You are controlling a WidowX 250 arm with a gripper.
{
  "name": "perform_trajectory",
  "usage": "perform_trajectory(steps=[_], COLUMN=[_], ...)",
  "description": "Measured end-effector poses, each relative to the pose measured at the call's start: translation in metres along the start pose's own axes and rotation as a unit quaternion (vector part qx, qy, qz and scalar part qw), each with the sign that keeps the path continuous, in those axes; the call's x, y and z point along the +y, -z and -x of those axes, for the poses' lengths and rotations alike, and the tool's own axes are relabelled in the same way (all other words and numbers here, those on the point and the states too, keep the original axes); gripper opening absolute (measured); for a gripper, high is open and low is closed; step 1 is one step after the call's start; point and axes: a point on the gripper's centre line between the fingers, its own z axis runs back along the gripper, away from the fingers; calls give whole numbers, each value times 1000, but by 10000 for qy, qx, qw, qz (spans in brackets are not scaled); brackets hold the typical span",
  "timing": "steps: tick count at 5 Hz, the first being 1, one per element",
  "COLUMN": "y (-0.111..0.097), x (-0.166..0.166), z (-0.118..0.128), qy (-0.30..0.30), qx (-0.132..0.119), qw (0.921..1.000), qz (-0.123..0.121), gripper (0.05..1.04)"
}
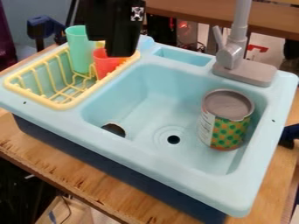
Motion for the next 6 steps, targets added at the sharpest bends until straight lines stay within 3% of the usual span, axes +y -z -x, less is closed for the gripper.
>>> perform_trajectory(steps=[1, 2, 3, 4, 5, 6], y=[6, 15, 25, 46, 49, 52], x=[1, -21, -39, -55, -55, -57], z=[-2, -27, -51, -77, -98, -117], qy=[-12, -204, 102, 378, 257, 164], qx=[117, -313, -566, -551, -770, -789], qw=[9999, 9992, 9982, 9969, 9956, 9962], qz=[57, 103, 167, 417, 471, 336], gripper=[1009, 1009, 1009, 1009, 1009, 1009])
